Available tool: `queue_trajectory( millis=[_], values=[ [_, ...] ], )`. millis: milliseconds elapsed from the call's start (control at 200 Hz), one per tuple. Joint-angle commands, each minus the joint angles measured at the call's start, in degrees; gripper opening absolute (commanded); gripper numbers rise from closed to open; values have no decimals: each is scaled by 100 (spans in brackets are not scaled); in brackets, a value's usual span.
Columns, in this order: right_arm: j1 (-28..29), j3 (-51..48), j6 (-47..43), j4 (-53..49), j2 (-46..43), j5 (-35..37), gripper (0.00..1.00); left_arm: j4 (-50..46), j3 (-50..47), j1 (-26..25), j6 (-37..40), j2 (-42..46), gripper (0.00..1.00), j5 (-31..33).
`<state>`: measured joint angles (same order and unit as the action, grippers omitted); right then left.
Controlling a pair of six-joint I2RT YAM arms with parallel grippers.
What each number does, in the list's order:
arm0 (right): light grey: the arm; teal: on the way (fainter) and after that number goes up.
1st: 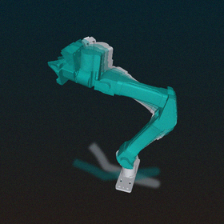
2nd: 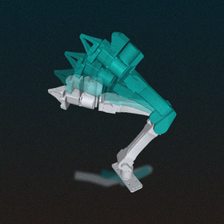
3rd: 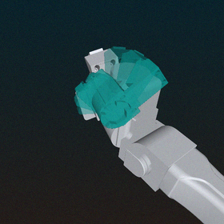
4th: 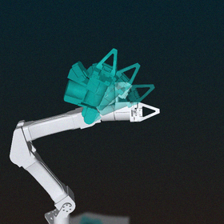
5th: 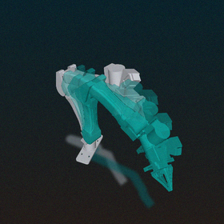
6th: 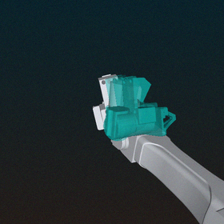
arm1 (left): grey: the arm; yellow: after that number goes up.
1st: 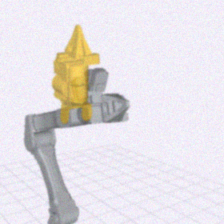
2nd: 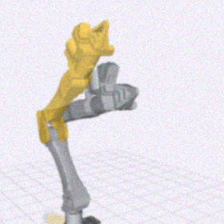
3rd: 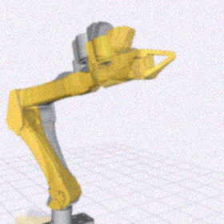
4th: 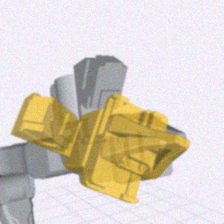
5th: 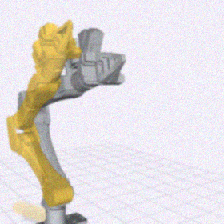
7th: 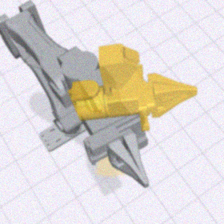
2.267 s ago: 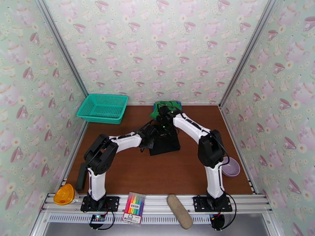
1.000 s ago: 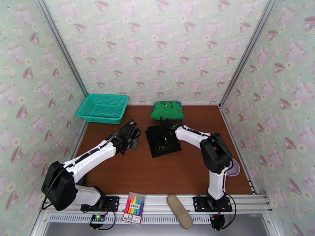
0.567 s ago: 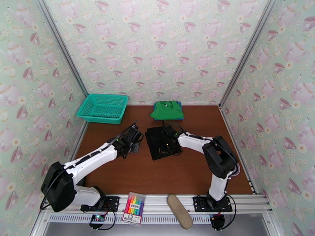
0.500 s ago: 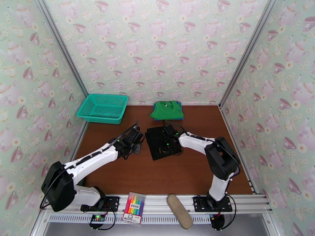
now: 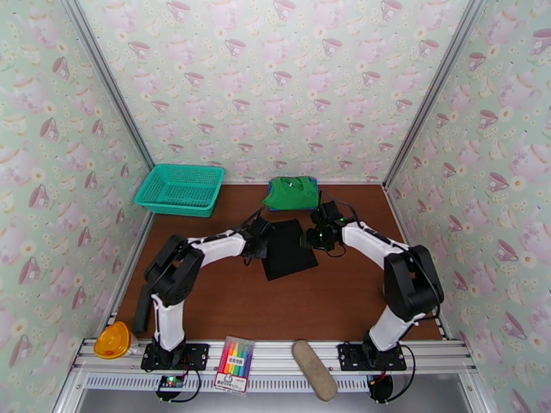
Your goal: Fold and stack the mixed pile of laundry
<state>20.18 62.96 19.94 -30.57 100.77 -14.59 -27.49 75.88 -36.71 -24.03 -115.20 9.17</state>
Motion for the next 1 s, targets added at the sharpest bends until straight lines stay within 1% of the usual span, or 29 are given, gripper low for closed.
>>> queue_trajectory(
  millis=[0,50,165,321,421,516,586,631,651,721,776,796,836,881,902,907,917,927,937,947,997],
  values=[
    [21,-557,402,749,95,-353,39,216,458,53,261,-539,0,-288],
    [50,-969,664,1099,-45,-383,35,218,678,64,363,-720,0,-340],
    [276,-1968,1287,1682,-711,-215,31,202,1168,67,635,-1098,0,-474],
    [1015,-2964,2189,2103,-1691,111,31,168,1827,67,1045,-1490,0,-725],
    [1512,-3351,2721,2404,-2143,219,32,267,2081,41,1187,-1604,0,-908],
    [1607,-3344,2778,2163,-2527,318,34,494,2085,-23,1225,-1518,0,-966],
    [1585,-3067,2443,1535,-2900,650,39,654,1981,-47,1186,-1255,0,-738],
    [1505,-2776,2086,998,-3077,832,45,760,1815,-57,1141,-937,0,-491],
    [1452,-2631,1872,766,-3134,866,49,820,1722,-69,1117,-751,0,-334],
    [1150,-2157,1084,121,-3253,729,65,919,1361,-144,1068,17,0,407],
    [835,-1778,465,-299,-3198,535,71,765,1177,-228,1016,586,0,1002],
    [704,-1663,239,-419,-3163,451,74,622,1160,-255,971,763,0,1131],
    [454,-1395,-180,-633,-3015,269,77,260,1149,-307,840,1074,7,1323],
    [205,-1082,-657,-829,-2737,150,81,-187,1112,-374,614,1368,17,1427],
    [111,-928,-848,-926,-2604,94,84,-363,1070,-407,491,1478,21,1416],
    [88,-892,-903,-952,-2566,82,84,-403,1056,-416,454,1507,24,1416],
    [37,-832,-1010,-993,-2489,51,85,-472,1029,-434,395,1557,25,1398],
    [-8,-746,-1115,-1036,-2406,15,85,-542,991,-451,328,1615,29,1388],
    [-42,-663,-1217,-1080,-2323,-20,86,-594,949,-475,263,1663,30,1354],
    [-83,-586,-1319,-1124,-2237,-56,86,-651,897,-499,194,1714,34,1344],
    [-237,-218,-1811,-1315,-1789,-165,89,-782,569,-583,-194,1963,46,1128]
  ],
)
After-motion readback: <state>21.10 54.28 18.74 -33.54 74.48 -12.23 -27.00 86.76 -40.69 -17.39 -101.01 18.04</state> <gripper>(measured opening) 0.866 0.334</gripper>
